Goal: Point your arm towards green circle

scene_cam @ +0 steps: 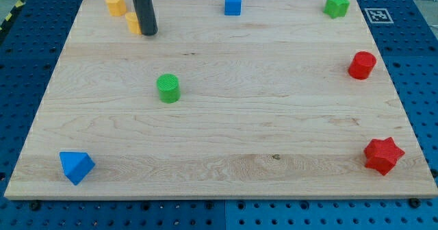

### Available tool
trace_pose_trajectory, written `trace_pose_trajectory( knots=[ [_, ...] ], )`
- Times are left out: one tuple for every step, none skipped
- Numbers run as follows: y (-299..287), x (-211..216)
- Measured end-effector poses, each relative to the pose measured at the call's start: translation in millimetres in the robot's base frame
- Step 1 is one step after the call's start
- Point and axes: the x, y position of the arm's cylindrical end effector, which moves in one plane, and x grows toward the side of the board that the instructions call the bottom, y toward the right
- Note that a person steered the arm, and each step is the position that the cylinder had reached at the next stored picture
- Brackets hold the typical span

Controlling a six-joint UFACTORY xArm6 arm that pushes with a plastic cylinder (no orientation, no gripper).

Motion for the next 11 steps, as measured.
trace_pose_trajectory(
  knots=[
    [-16.3, -9.9],
    [-27.2, -19.4],
    [-29.0, -23.5],
    [5.1, 14.5],
    [50.7, 74.1],
    [69.7, 102.5],
    [69.7, 102.5],
    [69.0, 102.5],
    [68.9, 103.6],
    [61.0, 106.2],
    [-9.7, 110.8]
  ],
)
